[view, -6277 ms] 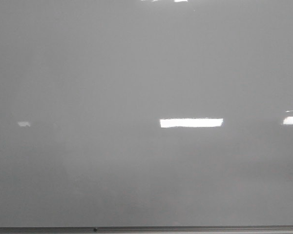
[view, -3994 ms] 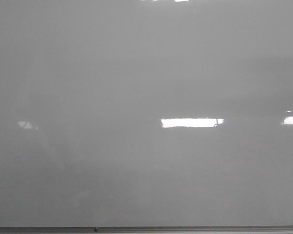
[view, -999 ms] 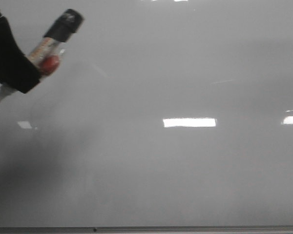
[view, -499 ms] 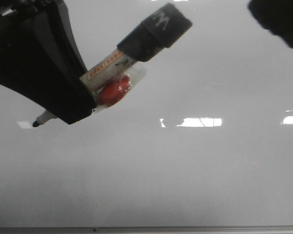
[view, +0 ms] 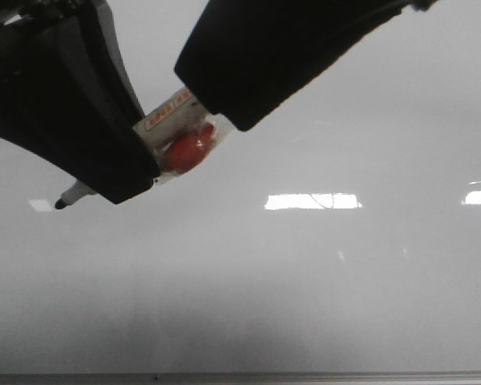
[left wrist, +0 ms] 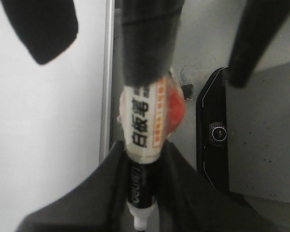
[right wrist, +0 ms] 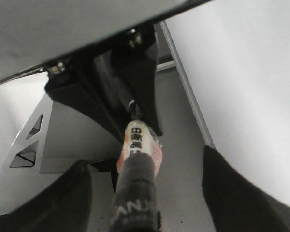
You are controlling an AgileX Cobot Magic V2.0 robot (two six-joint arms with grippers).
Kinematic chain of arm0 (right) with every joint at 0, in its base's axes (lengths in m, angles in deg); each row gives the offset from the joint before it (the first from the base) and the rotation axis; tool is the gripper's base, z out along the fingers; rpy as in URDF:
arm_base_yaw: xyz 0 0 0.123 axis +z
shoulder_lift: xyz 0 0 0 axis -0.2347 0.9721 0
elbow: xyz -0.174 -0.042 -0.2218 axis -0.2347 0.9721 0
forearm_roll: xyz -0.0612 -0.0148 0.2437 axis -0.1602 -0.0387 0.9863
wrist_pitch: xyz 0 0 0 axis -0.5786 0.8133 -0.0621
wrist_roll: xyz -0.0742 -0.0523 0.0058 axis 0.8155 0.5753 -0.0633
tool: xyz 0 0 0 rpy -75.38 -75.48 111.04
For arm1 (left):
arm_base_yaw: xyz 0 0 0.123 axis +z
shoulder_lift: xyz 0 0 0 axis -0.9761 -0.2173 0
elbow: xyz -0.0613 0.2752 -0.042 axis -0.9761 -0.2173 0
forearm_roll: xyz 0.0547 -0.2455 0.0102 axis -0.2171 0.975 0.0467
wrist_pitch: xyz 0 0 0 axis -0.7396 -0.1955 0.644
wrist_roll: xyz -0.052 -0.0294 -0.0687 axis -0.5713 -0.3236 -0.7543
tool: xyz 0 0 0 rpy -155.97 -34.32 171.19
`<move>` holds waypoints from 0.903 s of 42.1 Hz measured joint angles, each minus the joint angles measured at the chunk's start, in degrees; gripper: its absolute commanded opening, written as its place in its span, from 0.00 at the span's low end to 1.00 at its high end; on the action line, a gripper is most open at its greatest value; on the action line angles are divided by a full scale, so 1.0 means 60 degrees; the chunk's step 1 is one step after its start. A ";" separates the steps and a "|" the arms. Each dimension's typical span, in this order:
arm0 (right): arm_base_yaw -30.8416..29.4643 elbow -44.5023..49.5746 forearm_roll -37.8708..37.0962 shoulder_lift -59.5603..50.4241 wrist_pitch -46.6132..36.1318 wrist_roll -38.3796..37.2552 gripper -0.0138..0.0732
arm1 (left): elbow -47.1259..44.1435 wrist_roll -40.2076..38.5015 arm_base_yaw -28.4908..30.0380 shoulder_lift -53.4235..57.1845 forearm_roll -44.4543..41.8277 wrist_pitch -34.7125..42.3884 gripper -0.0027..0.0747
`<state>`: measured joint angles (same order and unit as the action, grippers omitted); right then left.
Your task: Write number 9 on whiteboard
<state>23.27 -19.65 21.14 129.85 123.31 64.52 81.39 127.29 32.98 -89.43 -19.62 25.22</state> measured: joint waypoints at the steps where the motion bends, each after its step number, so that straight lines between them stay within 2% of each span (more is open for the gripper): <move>1: 0.0000 -0.0002 0.0000 0.0061 -0.0015 0.0000 0.60 | 0.0000 0.0000 0.0000 0.0000 0.0000 0.0000 0.02; 11: 0.0000 -0.0041 0.0537 0.0511 0.0043 0.0407 0.36 | 0.0000 0.0000 0.0000 0.0000 0.0000 0.0100 0.02; 15: 0.0000 -0.0041 0.0610 0.0573 0.0045 0.0500 0.19 | 0.0000 -0.0055 0.0000 0.0000 0.0000 0.0119 0.07; 17: 0.0000 -0.0041 0.0610 0.0573 0.0045 0.0513 0.08 | 0.0000 -0.0129 0.0000 0.0000 0.0000 0.0119 0.15; 19: 0.0000 -0.0041 0.0610 0.0573 0.0045 0.0513 0.08 | 0.0000 -0.0150 0.0000 0.0000 0.0000 0.0119 0.26; 25: 0.0000 -0.0049 0.0625 0.0573 0.0002 0.0538 0.08 | 0.0000 -0.0471 0.0000 0.0000 -0.0018 0.0119 0.65; 27: -0.0018 -0.0064 0.0649 0.0573 0.0037 0.0538 0.08 | 0.0000 -0.0743 0.0069 0.0000 0.0007 0.0284 0.71; 32: -0.0370 0.0046 0.0678 0.0268 0.0078 0.0560 0.08 | 0.0000 -0.1703 0.0659 0.0131 0.0007 0.0426 0.67; 38: -0.1230 0.0559 0.0693 -0.0046 0.0061 0.0567 0.08 | -0.0088 -0.2255 0.1486 0.0920 0.0007 0.0159 0.53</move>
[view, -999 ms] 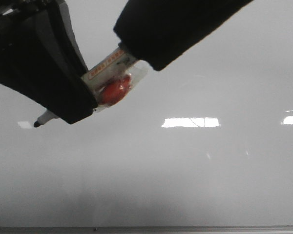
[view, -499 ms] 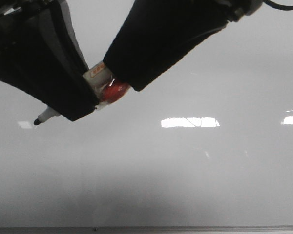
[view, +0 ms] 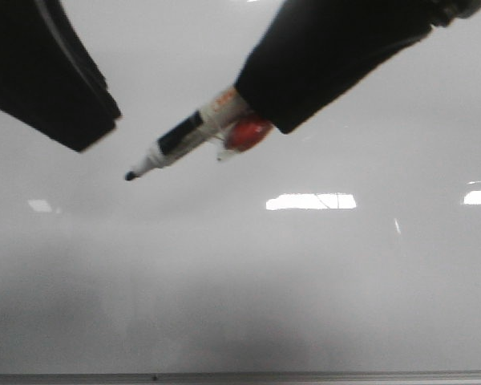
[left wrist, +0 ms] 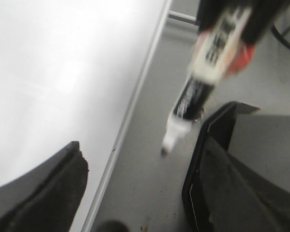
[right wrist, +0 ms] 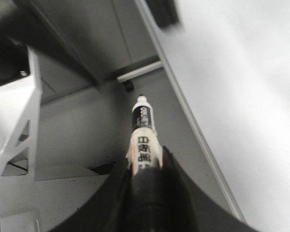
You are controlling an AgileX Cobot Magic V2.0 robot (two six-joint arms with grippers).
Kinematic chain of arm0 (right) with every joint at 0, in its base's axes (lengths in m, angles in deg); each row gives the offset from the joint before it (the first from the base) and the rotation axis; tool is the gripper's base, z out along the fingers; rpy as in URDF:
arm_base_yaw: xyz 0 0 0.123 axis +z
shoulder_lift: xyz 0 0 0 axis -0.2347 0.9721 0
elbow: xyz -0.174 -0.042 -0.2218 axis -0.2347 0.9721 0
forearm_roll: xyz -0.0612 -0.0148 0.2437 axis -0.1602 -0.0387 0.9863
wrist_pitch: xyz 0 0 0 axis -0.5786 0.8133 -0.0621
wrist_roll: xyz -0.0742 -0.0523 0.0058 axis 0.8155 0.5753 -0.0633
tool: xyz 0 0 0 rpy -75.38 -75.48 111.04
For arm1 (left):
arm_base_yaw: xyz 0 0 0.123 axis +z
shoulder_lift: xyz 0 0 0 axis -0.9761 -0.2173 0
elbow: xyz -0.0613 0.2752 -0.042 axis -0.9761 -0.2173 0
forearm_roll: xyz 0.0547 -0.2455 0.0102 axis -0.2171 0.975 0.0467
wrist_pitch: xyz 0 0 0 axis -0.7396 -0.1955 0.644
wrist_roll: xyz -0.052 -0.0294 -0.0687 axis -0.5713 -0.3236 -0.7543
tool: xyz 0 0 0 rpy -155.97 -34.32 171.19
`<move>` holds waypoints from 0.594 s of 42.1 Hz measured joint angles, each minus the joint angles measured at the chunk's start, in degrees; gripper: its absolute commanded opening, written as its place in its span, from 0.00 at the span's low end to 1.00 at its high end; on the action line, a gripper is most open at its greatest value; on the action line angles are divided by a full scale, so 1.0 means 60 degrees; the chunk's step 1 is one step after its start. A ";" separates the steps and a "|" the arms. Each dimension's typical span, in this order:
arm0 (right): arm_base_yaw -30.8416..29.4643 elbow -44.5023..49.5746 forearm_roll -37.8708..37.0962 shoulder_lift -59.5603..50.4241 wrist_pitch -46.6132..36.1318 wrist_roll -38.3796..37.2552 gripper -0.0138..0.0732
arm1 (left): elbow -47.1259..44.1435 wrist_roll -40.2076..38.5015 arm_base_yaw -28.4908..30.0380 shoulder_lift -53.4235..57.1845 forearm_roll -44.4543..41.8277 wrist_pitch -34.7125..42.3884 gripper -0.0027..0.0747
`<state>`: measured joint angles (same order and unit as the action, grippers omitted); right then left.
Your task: Write number 9 on whiteboard
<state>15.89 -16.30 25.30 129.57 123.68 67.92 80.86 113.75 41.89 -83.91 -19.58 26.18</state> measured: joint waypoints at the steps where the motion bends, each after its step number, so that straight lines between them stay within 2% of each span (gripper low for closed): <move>1: -0.0146 0.0094 0.0000 -0.0013 0.0000 0.0000 0.08 | -0.0090 -0.0059 0.0180 0.0208 0.0000 -0.0001 0.50; 8: -0.1076 0.0315 0.0292 -0.0013 -0.0420 0.0000 0.08 | -0.1255 -0.0615 0.1323 0.2385 0.0016 0.0197 0.25; 14: -0.1208 0.0315 0.1056 -0.0013 -0.1350 0.0000 0.08 | -0.2927 -0.1309 0.2173 0.4592 0.0035 0.0775 0.01; 25: -0.1208 -0.0128 0.1607 0.0855 -0.2495 0.0000 0.08 | -0.5369 -0.2214 0.2754 0.9080 0.1038 0.2178 0.01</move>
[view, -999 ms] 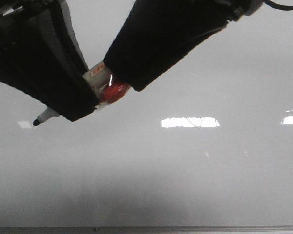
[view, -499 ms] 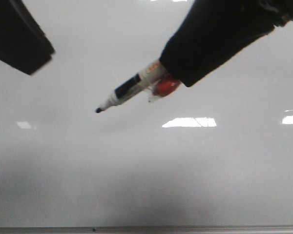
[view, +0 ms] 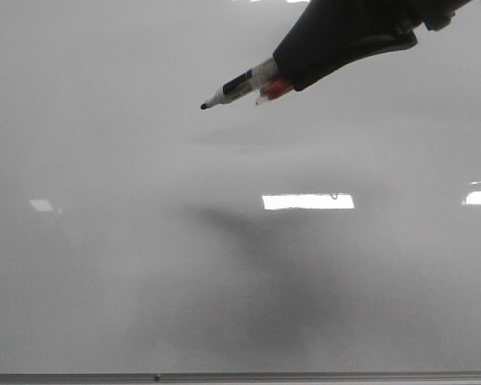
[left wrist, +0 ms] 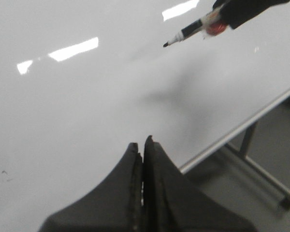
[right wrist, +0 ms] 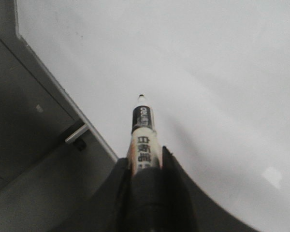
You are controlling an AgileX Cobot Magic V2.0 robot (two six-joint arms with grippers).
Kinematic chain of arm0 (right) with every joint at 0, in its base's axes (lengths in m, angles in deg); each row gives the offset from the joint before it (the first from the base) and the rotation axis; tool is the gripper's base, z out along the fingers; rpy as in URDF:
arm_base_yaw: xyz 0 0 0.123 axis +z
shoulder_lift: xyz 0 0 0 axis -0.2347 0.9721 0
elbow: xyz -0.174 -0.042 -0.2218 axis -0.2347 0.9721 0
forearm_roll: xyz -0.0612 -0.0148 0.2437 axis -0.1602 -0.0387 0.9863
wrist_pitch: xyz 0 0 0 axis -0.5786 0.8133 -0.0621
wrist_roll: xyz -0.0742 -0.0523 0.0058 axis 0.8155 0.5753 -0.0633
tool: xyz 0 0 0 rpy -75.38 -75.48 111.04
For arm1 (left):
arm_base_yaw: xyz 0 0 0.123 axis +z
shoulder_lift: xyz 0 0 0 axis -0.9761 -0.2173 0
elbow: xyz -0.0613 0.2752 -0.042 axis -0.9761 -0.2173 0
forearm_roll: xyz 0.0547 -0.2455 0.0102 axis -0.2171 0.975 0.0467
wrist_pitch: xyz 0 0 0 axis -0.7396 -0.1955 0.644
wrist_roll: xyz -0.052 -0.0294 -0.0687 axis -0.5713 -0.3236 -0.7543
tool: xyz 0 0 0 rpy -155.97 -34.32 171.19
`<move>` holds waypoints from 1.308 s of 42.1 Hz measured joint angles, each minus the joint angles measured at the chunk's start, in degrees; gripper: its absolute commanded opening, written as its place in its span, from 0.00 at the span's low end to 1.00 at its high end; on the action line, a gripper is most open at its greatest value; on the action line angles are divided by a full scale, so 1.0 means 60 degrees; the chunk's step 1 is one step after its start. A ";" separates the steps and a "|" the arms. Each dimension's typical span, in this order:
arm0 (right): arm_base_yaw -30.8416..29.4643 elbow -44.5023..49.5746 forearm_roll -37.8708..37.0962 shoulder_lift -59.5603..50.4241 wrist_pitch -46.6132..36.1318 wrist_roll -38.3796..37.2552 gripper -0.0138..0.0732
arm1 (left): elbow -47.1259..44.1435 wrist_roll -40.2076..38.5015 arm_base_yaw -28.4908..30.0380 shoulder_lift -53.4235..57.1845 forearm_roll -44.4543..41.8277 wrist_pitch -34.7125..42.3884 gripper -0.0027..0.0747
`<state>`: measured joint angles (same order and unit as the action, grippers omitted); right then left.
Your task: Write number 9 on whiteboard
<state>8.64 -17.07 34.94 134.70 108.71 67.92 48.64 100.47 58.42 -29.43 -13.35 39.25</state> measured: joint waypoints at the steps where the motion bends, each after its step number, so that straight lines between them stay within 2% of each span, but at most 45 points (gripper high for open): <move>1: 0.0000 -0.0127 0.0024 0.0141 -0.0058 0.0000 0.08 | -0.0106 -0.0018 0.0000 0.0261 0.0063 0.0140 0.01; 9: -0.0022 -0.1249 0.0167 0.1346 -0.0289 0.0000 0.08 | -0.0606 -0.0039 0.0000 0.1756 0.0225 0.0888 0.01; 21: -0.0059 -0.2433 0.0824 0.2792 -0.0620 0.0000 0.08 | -0.0646 -0.0039 0.0000 0.1827 0.0247 0.1062 0.01; 34: 0.0027 -0.3390 0.1095 0.4113 0.0578 0.0000 0.08 | -0.0646 -0.0039 0.0000 0.1827 0.0262 0.1100 0.01; 55: -0.0950 -0.3007 0.0860 0.3218 0.0902 0.0015 0.09 | -0.0646 -0.0039 0.0000 0.1827 0.0269 0.1100 0.01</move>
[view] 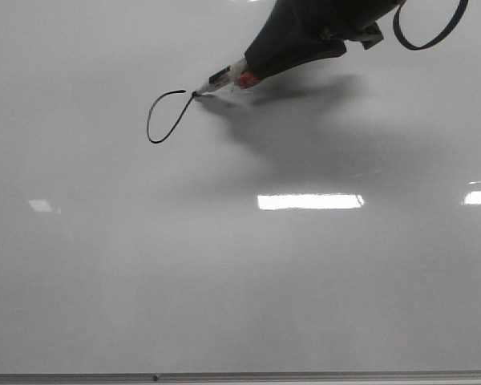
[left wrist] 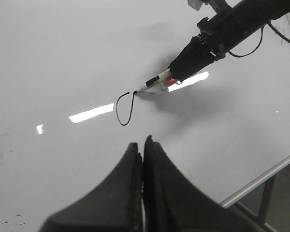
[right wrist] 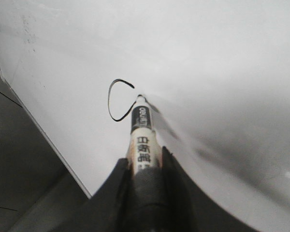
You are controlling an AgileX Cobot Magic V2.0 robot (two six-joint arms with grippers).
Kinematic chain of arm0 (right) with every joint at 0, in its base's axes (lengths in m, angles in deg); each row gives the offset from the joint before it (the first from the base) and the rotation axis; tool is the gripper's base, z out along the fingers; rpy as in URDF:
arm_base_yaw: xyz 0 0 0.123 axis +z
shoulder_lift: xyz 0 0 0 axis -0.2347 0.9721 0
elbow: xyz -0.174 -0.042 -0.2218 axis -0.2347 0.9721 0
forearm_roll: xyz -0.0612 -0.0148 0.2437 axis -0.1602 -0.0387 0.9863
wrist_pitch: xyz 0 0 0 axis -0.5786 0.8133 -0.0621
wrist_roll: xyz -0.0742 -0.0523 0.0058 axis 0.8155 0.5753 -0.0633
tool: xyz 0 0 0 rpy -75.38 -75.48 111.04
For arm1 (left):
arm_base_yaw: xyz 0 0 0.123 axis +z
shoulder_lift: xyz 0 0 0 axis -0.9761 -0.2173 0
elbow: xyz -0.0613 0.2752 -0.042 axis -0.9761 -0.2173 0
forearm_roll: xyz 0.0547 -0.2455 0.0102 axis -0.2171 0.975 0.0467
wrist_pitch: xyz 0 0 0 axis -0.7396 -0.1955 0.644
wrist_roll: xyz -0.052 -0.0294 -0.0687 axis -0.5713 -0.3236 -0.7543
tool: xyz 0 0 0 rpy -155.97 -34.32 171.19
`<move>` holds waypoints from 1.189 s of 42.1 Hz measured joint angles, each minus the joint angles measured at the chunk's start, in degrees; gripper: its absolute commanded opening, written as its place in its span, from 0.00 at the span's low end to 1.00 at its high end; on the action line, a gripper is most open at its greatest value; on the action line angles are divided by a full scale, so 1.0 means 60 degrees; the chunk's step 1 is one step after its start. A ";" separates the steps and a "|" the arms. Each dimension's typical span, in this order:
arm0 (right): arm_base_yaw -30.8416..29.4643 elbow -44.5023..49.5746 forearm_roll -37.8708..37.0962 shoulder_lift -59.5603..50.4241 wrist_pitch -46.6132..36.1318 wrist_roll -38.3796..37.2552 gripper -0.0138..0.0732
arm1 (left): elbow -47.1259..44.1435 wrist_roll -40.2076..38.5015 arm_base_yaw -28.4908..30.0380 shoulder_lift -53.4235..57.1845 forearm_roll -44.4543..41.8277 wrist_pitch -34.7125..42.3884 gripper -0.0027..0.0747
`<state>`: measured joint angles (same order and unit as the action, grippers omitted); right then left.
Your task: Write number 9 on whiteboard
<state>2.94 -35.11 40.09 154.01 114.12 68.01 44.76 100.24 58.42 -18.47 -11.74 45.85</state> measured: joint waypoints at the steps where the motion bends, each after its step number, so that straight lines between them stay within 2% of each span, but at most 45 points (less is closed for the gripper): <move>1: 0.0000 0.0000 0.0000 0.0000 0.0000 0.0006 0.09 | 0.0000 0.0000 0.0000 0.0000 0.0000 0.0000 0.01; 11: 0.0235 0.0099 -0.0234 0.0561 0.0385 0.0021 0.09 | 0.0000 0.0000 0.0000 0.0000 0.0000 0.0000 0.01; 21: 0.0550 0.1071 -0.0420 0.1332 0.0491 0.0050 0.09 | 0.0000 0.0000 0.0000 0.0000 0.0000 0.0000 0.01; 29: 0.0570 0.1199 -0.0647 0.0866 0.0788 0.0409 0.09 | 0.0000 0.0000 0.0000 0.0000 0.0000 -0.0018 0.02; 32: 0.0756 0.1199 -0.0741 0.0213 0.1281 0.0793 0.09 | 0.0000 0.0019 0.0000 -0.0086 0.0000 -0.0137 0.08; 35: 0.1132 0.1199 -0.1031 -0.0481 0.1567 0.1194 0.09 | 0.0130 0.0251 0.0000 -0.0513 0.0000 -0.0401 0.20; 41: 0.2365 0.1199 -0.2508 -0.1569 0.1500 0.1794 0.09 | 0.0920 0.1560 0.0000 -0.2494 -0.0023 -0.1217 0.57; 42: 0.2613 0.1199 -0.2921 -0.1690 0.1420 0.1841 0.09 | 0.1178 0.1961 0.0000 -0.3096 -0.0023 -0.1389 0.60; 46: 0.3629 0.1199 -0.3789 -0.1992 0.1113 0.1934 0.09 | 0.2037 0.4065 0.0000 -0.5233 0.0155 -0.2067 0.57; 50: 0.4205 0.1199 -0.3955 -0.2058 0.0928 0.1978 0.09 | 0.2583 0.4882 -0.0342 -0.6776 0.0268 -0.2240 0.54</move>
<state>28.17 -27.91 16.37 141.66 119.69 79.88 60.26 129.53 56.36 -59.13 -10.13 32.41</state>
